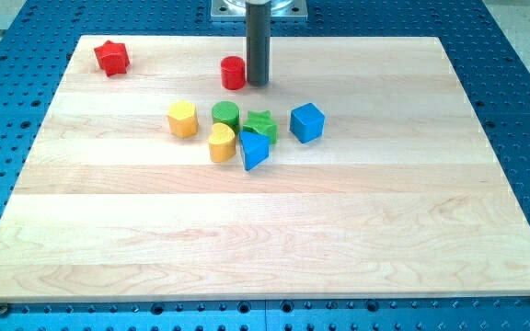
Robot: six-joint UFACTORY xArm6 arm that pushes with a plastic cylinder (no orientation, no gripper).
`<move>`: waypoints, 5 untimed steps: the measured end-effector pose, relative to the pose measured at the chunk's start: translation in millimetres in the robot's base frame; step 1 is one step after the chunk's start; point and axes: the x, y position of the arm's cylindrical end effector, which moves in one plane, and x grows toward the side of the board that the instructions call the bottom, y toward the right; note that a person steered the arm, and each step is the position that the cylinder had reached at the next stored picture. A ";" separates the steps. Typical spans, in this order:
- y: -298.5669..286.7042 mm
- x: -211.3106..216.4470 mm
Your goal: Push the red circle towards top center of the board
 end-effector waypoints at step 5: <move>-8.0 26.4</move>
